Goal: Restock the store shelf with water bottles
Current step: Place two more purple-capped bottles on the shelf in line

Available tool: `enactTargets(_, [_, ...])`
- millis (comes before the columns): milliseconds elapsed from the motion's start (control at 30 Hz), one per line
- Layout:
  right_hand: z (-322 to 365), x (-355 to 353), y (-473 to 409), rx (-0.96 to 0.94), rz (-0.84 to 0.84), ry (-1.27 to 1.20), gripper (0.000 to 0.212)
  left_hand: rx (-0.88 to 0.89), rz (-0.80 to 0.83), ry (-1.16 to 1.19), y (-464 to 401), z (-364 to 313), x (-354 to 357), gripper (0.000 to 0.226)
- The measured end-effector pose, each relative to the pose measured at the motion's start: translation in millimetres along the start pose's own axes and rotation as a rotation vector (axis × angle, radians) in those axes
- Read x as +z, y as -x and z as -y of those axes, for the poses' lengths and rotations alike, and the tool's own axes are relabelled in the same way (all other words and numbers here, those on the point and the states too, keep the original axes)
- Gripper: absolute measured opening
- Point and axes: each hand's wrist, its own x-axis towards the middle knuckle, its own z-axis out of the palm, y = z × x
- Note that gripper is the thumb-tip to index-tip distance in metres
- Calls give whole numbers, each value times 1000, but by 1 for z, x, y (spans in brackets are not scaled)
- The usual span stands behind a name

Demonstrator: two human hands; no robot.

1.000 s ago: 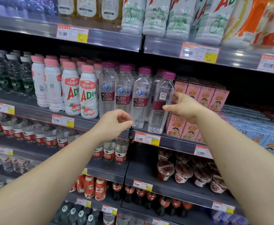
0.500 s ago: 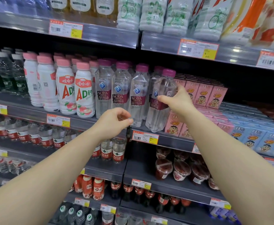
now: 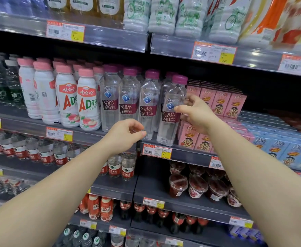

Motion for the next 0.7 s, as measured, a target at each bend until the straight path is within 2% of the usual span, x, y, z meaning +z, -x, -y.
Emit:
enactTargets(67, [0,3,-2,-4,-8,92,81,1,-1,0,0,1,0,17])
enactTargets(133, [1,4,-1,-23,-2,254,89,4,-1,-1,0,1,-1,18])
enactTargets(200, [2,3,-1,-28,7,332,90,5,-4,0,0,3,-1,18])
enactTargets(333, [2,1,-2,-17,32,270,86,2,-11,-3,-1,5,-2,17])
enactTargets(700, [-2,18,0,-120,-48,320,75,13,-4,-30,-3,1,1,15])
